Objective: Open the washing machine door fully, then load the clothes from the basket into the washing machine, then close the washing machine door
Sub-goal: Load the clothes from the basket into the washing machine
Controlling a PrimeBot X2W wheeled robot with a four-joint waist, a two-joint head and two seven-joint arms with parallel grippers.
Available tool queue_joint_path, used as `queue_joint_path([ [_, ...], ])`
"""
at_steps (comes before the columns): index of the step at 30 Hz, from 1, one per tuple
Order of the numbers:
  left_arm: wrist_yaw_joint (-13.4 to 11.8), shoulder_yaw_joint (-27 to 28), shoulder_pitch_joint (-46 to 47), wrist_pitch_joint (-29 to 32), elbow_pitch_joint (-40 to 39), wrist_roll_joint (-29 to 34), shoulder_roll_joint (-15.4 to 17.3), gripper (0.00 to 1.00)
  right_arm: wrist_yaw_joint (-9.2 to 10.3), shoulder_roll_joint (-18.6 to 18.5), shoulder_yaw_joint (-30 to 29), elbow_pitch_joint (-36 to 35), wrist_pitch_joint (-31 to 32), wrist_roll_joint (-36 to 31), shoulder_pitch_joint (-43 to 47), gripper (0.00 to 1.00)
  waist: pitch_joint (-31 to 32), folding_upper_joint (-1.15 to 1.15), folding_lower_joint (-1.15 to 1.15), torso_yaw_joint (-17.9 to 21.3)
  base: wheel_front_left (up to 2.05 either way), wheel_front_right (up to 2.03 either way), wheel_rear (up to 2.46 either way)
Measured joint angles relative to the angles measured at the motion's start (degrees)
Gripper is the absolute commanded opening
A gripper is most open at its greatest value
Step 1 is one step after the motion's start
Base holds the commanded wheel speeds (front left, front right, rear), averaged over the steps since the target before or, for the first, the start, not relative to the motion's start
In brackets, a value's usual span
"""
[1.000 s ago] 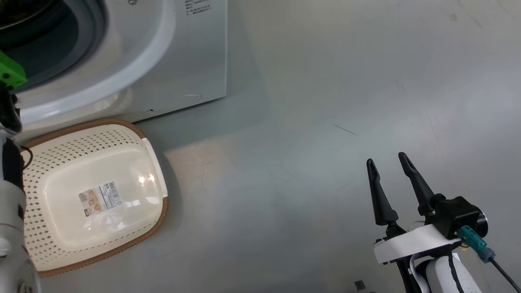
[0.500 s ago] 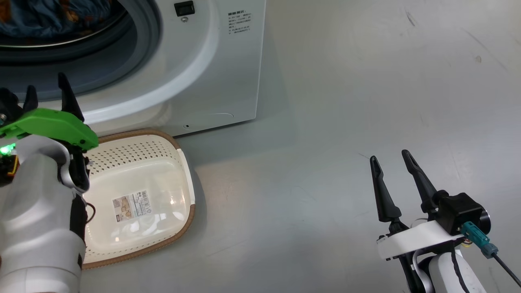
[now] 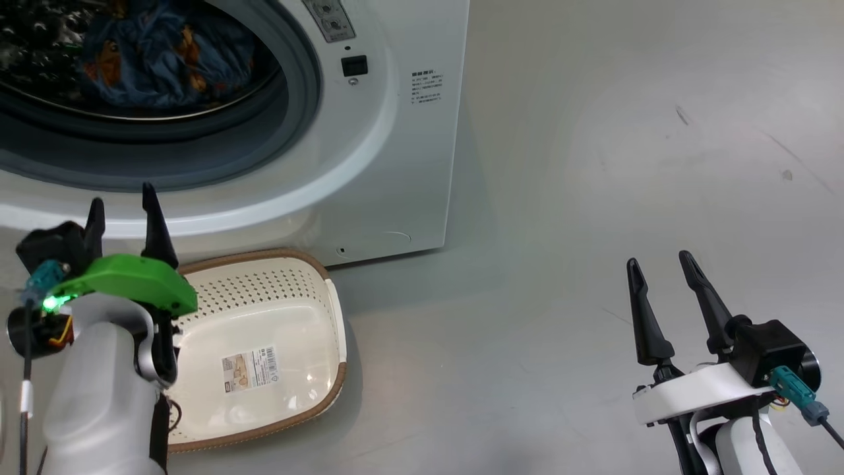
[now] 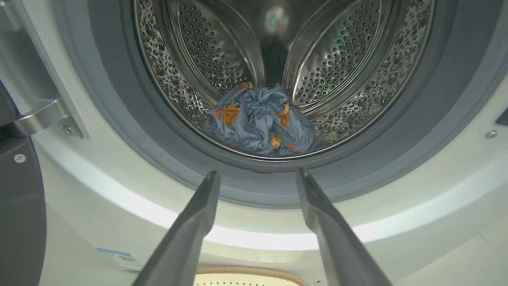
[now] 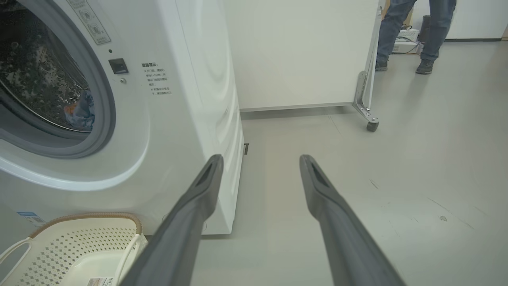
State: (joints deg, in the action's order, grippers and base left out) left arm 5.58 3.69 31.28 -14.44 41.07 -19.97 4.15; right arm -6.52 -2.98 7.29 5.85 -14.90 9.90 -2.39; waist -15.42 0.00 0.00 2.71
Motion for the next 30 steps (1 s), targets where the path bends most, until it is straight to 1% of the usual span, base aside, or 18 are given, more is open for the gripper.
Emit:
queue_joint_path([
  [6,-0.1,0.3,-8.6,0.0,-5.1,1.6,-0.8,1.00,-0.18,-0.5,-0.8,0.2,0.0,0.0,2.0,1.00,3.6,0.00,0.00,-1.4,0.00,0.00,0.00],
  [12,-0.7,1.1,-16.2,0.0,-10.4,2.9,-1.5,1.00,-0.47,-0.8,-1.0,0.2,0.0,0.0,3.7,1.00,6.9,0.00,0.00,-2.8,0.00,0.00,0.00],
  [22,-2.7,4.1,-27.6,0.0,-20.7,3.9,-1.6,1.00,-0.48,-0.9,-0.5,0.2,0.0,0.0,5.2,1.00,11.2,0.00,0.00,-4.3,0.00,0.00,0.00],
  [26,-4.0,5.6,-31.6,0.0,-24.1,4.5,-1.7,1.00,-0.48,-0.9,0.1,0.3,0.0,0.0,5.7,1.00,12.6,0.00,0.00,-4.4,0.00,0.00,0.00],
  [30,-4.3,5.9,-36.2,0.0,-27.1,4.9,-1.7,1.00,-0.48,-1.1,0.2,0.1,0.0,0.0,6.7,1.00,14.1,0.00,0.00,-4.0,0.00,0.00,0.00],
])
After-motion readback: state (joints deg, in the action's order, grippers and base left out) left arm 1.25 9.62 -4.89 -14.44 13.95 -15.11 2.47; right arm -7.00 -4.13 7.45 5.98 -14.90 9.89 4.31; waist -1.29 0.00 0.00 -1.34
